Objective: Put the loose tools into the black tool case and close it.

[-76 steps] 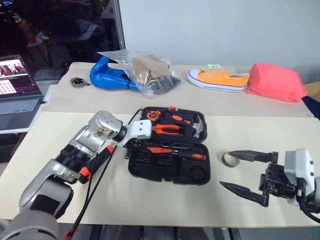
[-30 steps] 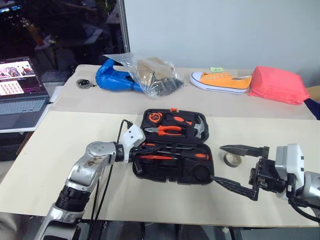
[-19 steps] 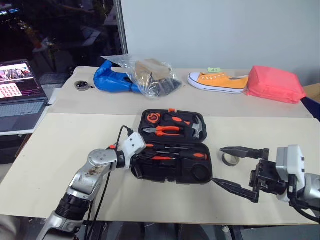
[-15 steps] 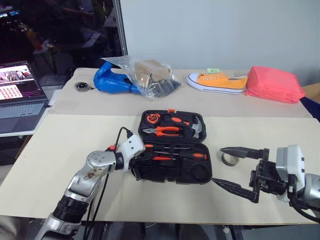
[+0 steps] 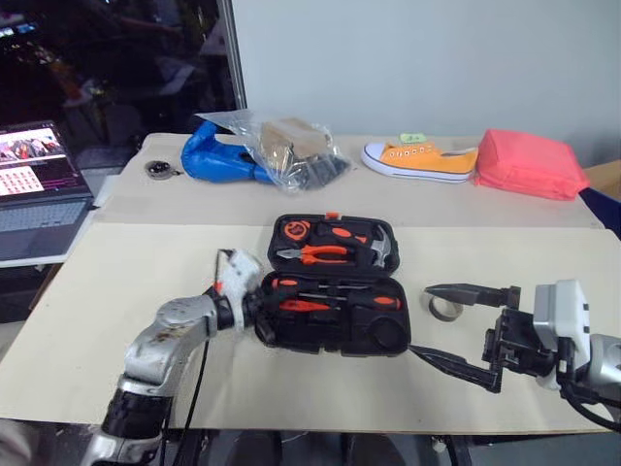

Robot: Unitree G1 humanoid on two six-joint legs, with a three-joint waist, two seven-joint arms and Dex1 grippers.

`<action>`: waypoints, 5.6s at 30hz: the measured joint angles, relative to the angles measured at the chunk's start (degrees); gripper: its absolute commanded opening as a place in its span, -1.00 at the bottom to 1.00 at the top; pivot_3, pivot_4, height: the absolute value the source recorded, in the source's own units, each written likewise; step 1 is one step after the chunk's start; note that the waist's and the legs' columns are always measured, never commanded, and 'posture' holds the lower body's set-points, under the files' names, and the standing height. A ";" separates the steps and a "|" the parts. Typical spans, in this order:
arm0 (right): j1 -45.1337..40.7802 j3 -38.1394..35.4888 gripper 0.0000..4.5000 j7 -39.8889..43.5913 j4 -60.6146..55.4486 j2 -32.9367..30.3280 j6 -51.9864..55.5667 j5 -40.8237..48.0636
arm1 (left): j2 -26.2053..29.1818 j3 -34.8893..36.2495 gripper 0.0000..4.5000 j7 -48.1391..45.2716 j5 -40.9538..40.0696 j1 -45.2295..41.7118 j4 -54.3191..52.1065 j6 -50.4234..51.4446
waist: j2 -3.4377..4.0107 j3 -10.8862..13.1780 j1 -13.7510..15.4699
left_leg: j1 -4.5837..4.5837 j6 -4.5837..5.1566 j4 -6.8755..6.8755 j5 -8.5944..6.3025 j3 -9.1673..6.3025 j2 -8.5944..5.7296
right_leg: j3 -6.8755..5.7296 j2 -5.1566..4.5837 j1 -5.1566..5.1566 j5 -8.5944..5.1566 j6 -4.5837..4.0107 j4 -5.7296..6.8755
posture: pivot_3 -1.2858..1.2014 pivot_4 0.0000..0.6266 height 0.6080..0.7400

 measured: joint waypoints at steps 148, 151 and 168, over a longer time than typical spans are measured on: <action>7.71 -3.81 1.00 6.22 -0.77 -3.47 -0.14 1.17 | 12.53 -25.35 -0.95 -20.90 2.01 0.57 5.55 -12.72 | 0.22 -0.24 0.31 | 0.14 0.22 -0.15 -0.12 0.30 -0.15 | 0.15 -0.23 0.03 -0.18 0.20 -0.08 | 0.03 -0.52 1.00; 8.18 -4.07 1.00 6.20 -0.91 -3.46 -0.14 1.18 | 8.85 -21.00 -0.95 -20.83 -6.03 0.66 3.85 -9.32 | 0.08 -0.16 0.49 | 0.08 0.23 -0.13 -0.12 0.27 -0.11 | 0.10 -0.20 -0.02 -0.18 0.21 -0.07 | 0.03 -0.52 1.00; 8.21 -3.85 1.00 5.83 -1.05 -3.29 -0.14 1.18 | 13.69 -23.51 -0.95 -17.21 1.19 -0.23 4.94 -7.35 | 0.06 -0.14 0.50 | 0.16 0.22 -0.20 -0.12 0.27 -0.17 | 0.13 -0.23 0.04 -0.19 0.20 -0.11 | 0.03 -0.52 1.00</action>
